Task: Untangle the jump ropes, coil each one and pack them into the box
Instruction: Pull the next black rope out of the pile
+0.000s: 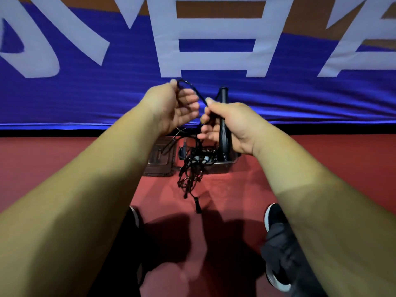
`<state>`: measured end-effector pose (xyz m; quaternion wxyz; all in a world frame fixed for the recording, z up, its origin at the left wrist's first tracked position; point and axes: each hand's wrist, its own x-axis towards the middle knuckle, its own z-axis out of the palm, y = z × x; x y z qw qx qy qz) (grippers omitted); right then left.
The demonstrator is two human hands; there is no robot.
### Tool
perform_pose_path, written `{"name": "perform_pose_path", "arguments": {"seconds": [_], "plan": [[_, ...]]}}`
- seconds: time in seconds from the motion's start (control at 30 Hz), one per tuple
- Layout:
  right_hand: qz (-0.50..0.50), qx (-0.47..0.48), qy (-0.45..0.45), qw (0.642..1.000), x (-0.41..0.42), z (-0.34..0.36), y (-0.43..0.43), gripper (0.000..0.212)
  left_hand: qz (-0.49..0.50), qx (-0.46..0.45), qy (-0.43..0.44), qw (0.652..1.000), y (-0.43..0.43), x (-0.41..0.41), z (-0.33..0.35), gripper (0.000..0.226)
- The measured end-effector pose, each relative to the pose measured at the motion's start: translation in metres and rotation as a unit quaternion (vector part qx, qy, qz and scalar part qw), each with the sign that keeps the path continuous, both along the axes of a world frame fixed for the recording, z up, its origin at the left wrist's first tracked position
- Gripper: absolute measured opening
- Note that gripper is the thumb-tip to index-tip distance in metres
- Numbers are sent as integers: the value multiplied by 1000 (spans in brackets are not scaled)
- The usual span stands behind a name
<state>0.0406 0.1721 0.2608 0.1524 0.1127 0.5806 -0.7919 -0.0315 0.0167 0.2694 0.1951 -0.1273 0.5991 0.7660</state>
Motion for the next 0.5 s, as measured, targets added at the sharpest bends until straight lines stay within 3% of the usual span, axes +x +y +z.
{"name": "perform_pose_path", "arguments": {"seconds": [0.07,0.2,0.27,0.33,0.4,0.5], "plan": [[-53,-45,6,998,-4,5,2,31,-90,-42,-13,995,-3,7,-1,37],[-136,-146,-1,980,-10,14,8,29,-256,-12,21,966,0,22,-9,42],[-166,-206,-2,964,-11,14,12,31,-345,-79,93,931,4,27,-19,40],[-183,-246,3,952,-11,14,16,32,-428,-164,165,873,4,28,-34,36],[-194,-254,14,948,-9,15,18,30,-452,-237,198,837,1,27,-46,36],[-224,-267,25,937,-7,15,21,28,-427,-334,233,808,-1,26,-54,15]]}}
